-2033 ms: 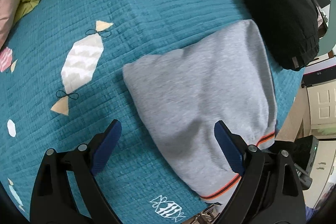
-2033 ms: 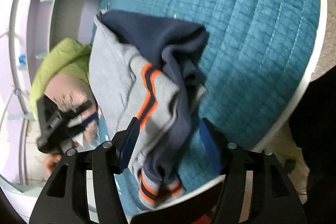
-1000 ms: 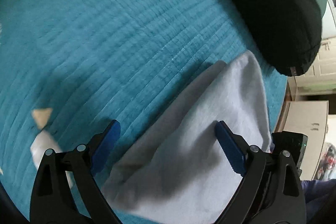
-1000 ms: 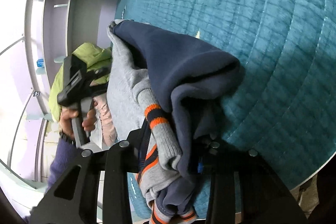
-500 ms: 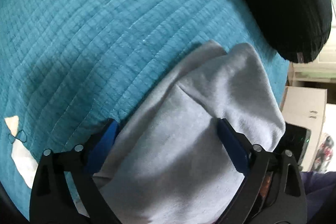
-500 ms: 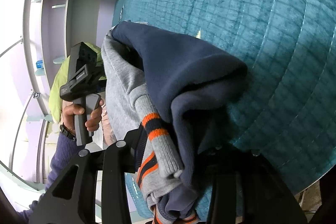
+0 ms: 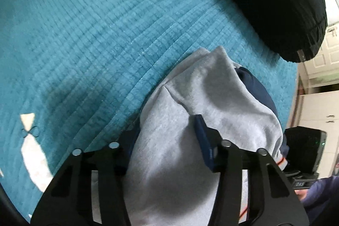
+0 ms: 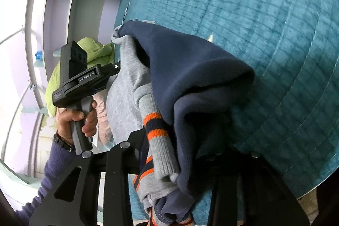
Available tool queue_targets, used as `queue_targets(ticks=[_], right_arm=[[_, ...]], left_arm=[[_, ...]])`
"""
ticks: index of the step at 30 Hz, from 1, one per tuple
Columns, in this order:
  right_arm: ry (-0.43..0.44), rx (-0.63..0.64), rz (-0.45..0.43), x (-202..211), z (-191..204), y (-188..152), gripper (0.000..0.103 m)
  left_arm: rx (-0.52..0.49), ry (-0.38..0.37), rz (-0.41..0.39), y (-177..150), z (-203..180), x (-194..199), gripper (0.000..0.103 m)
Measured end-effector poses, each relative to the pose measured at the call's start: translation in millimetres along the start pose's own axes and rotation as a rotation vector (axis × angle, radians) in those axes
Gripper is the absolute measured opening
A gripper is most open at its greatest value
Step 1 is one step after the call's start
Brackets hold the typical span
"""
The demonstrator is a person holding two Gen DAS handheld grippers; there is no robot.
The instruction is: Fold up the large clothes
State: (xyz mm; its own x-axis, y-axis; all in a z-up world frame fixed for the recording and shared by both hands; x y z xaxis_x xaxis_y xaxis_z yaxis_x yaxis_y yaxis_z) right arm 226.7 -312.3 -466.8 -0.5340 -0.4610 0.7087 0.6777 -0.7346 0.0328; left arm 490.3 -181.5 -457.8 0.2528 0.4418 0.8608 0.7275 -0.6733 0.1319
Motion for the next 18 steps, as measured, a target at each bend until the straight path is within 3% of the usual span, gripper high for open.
queue_targets(ticks=[9, 18], right_arm=[[-0.057, 0.131, -0.069, 19, 25, -3, 0.026], [-0.127, 0.263, -0.107, 46, 41, 11, 0.025]], left_arm=[[-0.016, 0.046, -0.063, -14, -14, 22, 0.033], [0.009, 0.000, -0.141, -32, -33, 48, 0.032]])
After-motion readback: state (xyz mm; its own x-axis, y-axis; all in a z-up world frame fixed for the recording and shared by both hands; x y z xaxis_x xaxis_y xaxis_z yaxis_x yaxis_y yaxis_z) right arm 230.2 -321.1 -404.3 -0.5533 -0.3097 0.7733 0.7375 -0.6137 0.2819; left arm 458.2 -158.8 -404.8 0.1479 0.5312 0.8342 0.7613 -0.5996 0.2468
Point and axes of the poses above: each gripper's, at about its wrist camera, not at the fingertips, and x roughly against the way its jaws point, z to its left, y to its top, the point moved 3 cm from there along -x, roughly the way its jaws point, and after that the axes turned 14 degrees about -y, right-handed, at the moved point
